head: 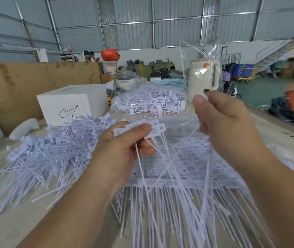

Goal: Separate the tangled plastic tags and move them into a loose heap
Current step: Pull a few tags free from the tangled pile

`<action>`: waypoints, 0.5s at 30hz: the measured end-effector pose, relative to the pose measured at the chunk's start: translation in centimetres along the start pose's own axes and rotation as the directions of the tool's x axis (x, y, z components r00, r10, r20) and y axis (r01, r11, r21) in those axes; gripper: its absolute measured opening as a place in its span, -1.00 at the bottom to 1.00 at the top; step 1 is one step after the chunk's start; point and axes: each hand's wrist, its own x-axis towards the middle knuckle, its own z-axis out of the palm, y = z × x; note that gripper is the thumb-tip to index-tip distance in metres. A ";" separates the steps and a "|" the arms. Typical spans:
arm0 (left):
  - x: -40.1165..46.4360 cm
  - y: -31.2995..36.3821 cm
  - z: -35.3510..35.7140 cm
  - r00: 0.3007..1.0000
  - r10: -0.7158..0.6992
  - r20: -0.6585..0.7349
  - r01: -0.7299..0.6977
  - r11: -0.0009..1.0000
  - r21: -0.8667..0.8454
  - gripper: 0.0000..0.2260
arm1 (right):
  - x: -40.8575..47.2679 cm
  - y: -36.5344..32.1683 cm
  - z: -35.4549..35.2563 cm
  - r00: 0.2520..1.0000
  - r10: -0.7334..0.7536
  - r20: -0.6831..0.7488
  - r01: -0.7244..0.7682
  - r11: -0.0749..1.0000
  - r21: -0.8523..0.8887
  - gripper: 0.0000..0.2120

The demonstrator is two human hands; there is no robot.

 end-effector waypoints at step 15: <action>0.0 0.2 -0.7 0.969 -0.145 0.200 0.102 0.972 0.210 -0.78 | -2.0 0.3 2.0 0.840 -0.072 0.539 0.211 0.957 -0.200 -0.42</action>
